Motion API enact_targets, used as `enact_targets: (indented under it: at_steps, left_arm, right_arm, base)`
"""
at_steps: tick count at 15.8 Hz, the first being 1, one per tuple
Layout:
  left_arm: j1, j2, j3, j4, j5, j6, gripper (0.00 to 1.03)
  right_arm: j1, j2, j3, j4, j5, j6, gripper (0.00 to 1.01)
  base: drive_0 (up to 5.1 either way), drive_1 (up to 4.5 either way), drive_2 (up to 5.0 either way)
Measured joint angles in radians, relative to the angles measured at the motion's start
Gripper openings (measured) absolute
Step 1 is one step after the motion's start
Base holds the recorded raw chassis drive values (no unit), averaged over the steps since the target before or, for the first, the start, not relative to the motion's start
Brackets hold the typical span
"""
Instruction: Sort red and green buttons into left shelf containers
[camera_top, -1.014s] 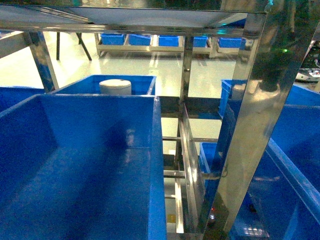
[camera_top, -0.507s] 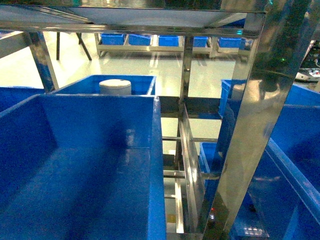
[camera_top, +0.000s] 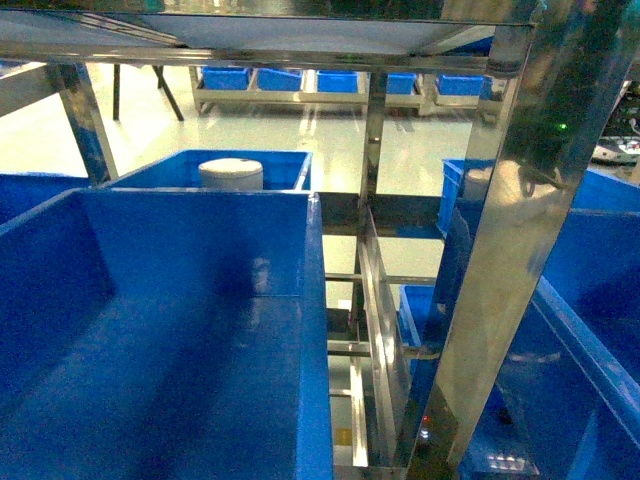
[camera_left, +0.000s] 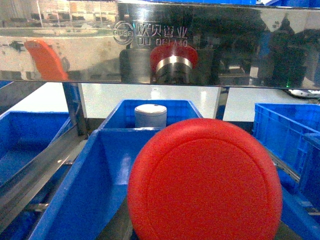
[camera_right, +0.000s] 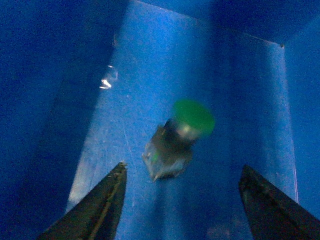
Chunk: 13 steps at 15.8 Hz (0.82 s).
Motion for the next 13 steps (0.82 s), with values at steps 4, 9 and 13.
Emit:
enact_targets:
  at_steps: [4, 9, 13]
  left_arm:
    - [0.0, 0.0, 0.0, 0.0, 0.0, 0.0, 0.26]
    - [0.0, 0.0, 0.0, 0.0, 0.0, 0.0, 0.26]
    - [0.0, 0.0, 0.0, 0.0, 0.0, 0.0, 0.26]
  right_arm:
    - [0.0, -0.036, -0.061, 0.077, -0.006, 0.009, 1.0]
    - [-0.037, -0.599, -0.423, 0.124, -0.18, 0.008, 0.98]
    - [-0.153, -1.171, -0.602, -0.11, -0.409, 0.03, 0.98]
  base:
    - [0.0, 0.0, 0.0]
    - [0.0, 0.0, 0.0]
    - [0.0, 0.0, 0.0]
